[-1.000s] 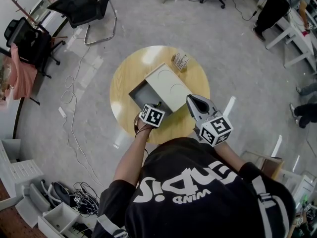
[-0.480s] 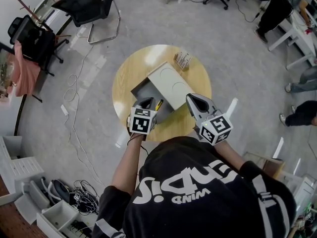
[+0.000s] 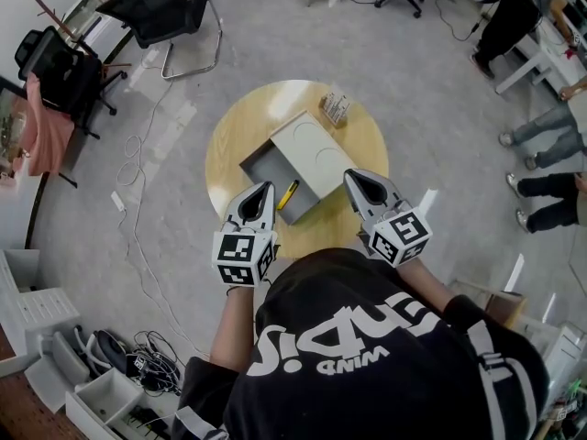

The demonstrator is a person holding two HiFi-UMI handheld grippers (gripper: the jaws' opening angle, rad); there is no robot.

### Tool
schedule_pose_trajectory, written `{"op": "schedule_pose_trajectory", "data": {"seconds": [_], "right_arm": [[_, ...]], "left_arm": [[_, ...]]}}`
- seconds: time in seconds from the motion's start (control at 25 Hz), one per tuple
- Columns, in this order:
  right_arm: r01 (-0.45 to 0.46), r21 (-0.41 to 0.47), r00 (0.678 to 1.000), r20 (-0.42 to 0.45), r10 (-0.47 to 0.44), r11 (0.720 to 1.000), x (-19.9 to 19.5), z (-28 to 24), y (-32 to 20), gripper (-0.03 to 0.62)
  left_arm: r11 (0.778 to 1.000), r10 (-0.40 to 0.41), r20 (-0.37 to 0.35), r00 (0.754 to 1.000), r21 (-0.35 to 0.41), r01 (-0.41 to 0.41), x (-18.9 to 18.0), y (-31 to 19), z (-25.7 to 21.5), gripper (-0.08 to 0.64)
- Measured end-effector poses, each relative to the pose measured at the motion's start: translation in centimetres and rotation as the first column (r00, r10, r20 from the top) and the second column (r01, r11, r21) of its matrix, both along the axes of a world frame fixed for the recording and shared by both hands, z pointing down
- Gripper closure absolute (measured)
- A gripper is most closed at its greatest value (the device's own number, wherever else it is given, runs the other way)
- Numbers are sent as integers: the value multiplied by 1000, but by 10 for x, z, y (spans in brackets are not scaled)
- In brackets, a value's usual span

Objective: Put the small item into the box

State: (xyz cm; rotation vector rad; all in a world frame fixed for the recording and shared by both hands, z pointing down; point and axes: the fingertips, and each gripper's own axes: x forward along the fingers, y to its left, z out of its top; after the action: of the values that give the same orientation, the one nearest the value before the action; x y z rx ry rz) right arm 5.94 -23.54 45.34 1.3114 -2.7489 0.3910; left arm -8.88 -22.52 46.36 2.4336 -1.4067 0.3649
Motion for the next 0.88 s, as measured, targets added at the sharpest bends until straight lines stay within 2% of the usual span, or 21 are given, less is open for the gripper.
{"op": "schedule_pose_trajectory", "data": {"seconds": [0.32,0.6,0.88], "right_arm": [[8,12,1000,4,-8,1000,-1,-3,7,588],[9,16,1000,4,-9,1000,1,-3,11,589],[11,24,1000,-4,-11,1000,2,-3,15,589]], "left_arm": [[983,-70,-56,996,164,79,-22,23,-11,551],[972,-97,-113,989,204,119,-24,27,-17,551],[969,-76,-131,988,224,105,-15,29,-25,551]]}}
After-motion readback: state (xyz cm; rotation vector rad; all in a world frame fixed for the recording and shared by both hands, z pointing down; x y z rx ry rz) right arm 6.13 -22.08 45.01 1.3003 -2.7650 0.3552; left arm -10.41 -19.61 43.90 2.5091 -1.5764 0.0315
